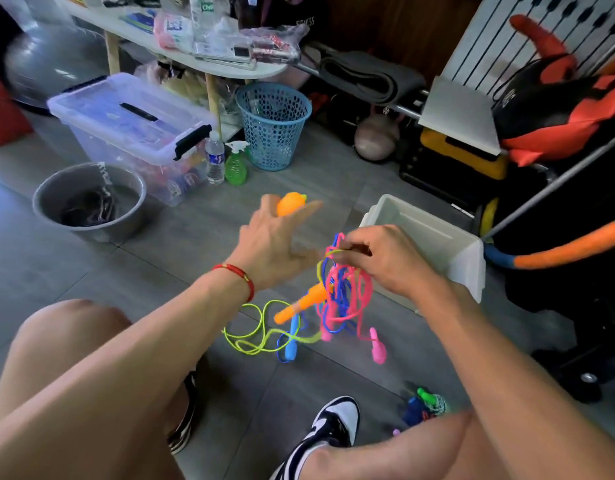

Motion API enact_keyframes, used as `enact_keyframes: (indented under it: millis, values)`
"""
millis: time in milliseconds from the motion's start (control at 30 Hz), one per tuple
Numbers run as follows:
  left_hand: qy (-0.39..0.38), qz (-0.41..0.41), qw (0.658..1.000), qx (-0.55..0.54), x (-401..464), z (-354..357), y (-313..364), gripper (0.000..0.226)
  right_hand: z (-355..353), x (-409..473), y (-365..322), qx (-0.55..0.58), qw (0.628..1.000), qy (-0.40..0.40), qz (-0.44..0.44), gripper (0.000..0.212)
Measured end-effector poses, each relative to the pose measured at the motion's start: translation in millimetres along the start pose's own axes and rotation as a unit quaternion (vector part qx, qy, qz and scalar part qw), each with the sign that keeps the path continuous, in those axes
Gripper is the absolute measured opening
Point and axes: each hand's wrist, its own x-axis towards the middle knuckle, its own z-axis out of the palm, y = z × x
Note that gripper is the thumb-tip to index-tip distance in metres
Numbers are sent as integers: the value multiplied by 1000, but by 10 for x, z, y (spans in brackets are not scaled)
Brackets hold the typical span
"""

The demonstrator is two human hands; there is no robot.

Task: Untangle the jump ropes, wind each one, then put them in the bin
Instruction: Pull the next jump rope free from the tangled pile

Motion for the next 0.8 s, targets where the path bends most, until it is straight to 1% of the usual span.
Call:
enact_keyframes:
  millis: [33,67,133,167,200,233,300,333,433,467,567,633,667,733,800]
  values:
    - [-12,30,999,-7,11,45,2,77,15,10,-58,-13,1000,-5,-24,22]
    - [-26,60,998,-23,25,71,-26,65,31,12,-91,-20,999,-5,-43,20]
    - [-58,125,989,-47,29,69,-64,29,45,-2,-116,-5,998,5,-57,17]
    - [-75,148,985,-48,37,63,-79,16,52,-6,-98,9,999,9,-53,17]
    - [-80,162,982,-47,36,33,-65,14,62,-20,-84,20,999,9,-46,19]
    - [-71,170,981,-55,38,12,-52,17,86,-35,-56,18,999,9,-40,21]
    - [-32,167,982,-79,37,-61,-19,21,173,-86,15,-7,999,13,-45,26]
    - [-15,153,984,-92,31,-108,-13,22,241,-117,78,-12,999,12,-44,28]
    - [8,99,987,-123,-36,-228,-7,25,361,-218,233,30,998,-2,52,25]
    - [11,87,988,-125,-61,-251,7,26,381,-228,271,46,996,-8,70,26]
    - [41,54,985,-160,-95,-308,38,29,331,-198,280,50,996,-36,60,18]
    - [50,6,978,-201,-73,-331,23,31,249,-172,255,82,993,-50,65,10]
    - [48,-27,975,-213,-46,-327,-5,31,220,-167,250,114,989,-47,76,10]
    - [31,-85,973,-214,-4,-299,-48,29,196,-174,249,161,982,-14,96,20]
    - [15,-107,974,-199,18,-248,-55,25,216,-182,248,188,975,38,114,24]
